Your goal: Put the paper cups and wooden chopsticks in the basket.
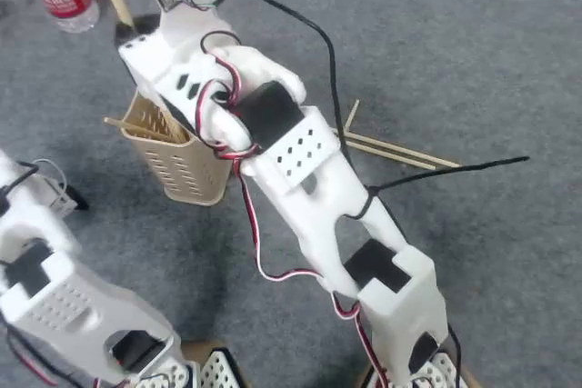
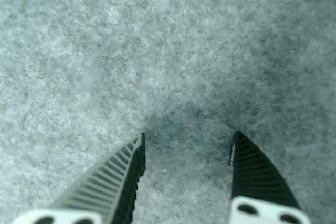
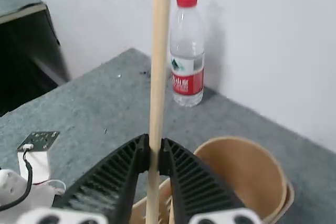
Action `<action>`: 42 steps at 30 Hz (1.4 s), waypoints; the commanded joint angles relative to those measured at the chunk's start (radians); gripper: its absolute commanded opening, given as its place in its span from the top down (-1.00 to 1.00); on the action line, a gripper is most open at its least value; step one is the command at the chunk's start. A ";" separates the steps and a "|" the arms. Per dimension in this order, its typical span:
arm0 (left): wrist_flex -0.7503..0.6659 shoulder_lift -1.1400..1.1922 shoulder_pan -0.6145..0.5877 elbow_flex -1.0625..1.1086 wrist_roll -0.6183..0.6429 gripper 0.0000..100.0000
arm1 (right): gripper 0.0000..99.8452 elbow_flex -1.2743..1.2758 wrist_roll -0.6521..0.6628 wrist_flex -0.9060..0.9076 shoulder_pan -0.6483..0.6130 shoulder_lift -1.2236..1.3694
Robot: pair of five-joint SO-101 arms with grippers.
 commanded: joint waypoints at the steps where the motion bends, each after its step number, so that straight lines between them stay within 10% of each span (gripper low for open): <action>1: -0.002 0.011 0.012 0.016 0.002 0.46 | 0.99 -0.009 -0.025 0.018 0.019 0.001; 24: -0.002 0.011 0.015 0.016 0.000 0.46 | 0.58 -0.183 0.324 0.424 0.004 -0.053; 32: -0.002 0.011 0.015 0.016 0.000 0.46 | 0.68 -0.221 0.425 0.717 0.337 -0.091; 42: -0.002 0.011 0.014 0.016 0.000 0.46 | 0.68 0.072 0.419 0.579 0.567 0.271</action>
